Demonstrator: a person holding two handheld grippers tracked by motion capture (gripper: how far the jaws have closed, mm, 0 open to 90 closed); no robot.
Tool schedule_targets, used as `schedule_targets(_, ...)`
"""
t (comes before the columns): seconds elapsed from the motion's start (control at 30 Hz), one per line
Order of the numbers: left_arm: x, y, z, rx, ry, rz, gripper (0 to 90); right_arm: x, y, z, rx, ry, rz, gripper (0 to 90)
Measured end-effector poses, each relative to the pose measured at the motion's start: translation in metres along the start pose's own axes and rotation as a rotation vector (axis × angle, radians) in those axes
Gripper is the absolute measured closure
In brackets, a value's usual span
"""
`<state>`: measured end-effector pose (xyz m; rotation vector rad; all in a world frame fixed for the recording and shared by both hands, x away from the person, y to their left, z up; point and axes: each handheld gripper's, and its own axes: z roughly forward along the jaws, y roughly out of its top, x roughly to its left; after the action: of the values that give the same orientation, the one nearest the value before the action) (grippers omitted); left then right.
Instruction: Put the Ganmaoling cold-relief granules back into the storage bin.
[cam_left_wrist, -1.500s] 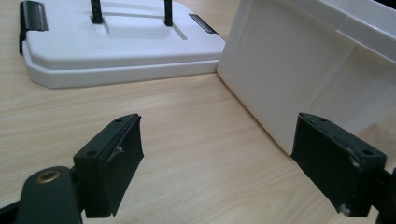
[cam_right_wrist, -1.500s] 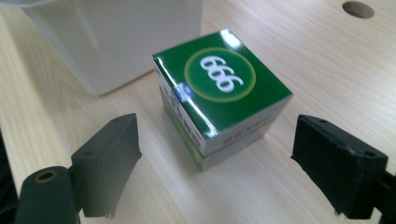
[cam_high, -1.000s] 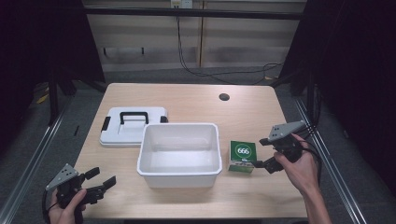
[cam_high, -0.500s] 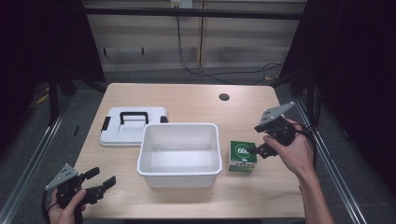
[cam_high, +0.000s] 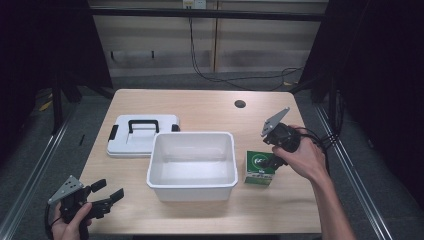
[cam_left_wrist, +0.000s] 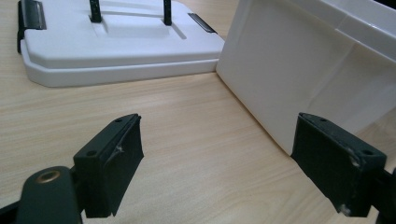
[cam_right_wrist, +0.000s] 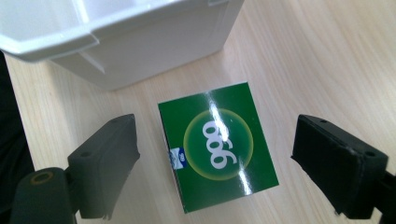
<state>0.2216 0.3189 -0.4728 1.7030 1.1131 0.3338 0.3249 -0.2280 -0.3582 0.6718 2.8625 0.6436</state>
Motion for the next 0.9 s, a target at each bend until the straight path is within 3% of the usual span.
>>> schedule_targets(0.1, 0.0, 0.0, 0.0, 0.003, -0.002, 0.003, 15.9, -0.004, 0.002, 0.009, 0.097, 0.013, -0.041, 12.5)
schedule_targets(0.2, 0.0, 0.0, 0.0, 0.0, 0.0, 0.0, 15.9, -0.007, 0.003, 0.014, 0.137, 0.023, -0.078, 11.1)
schedule_targets(0.37, 0.0, 0.0, -0.001, 0.003, 0.0, 0.005, 16.0, -0.008, 0.005, 0.021, 0.182, 0.049, -0.076, 9.0)
schedule_targets(0.67, 0.0, 0.0, -0.001, 0.0, -0.001, -0.002, 15.9, -0.009, 0.008, 0.04, 0.256, 0.101, -0.152, 8.1)
schedule_targets(0.77, 0.001, 0.0, -0.001, -0.001, 0.0, -0.005, 15.9, -0.011, 0.011, 0.043, 0.288, 0.074, -0.175, 8.2)
schedule_targets(0.9, 0.001, 0.0, -0.001, -0.003, 0.004, 0.003, 15.9, -0.011, 0.014, 0.047, 0.31, 0.087, -0.203, 8.2)
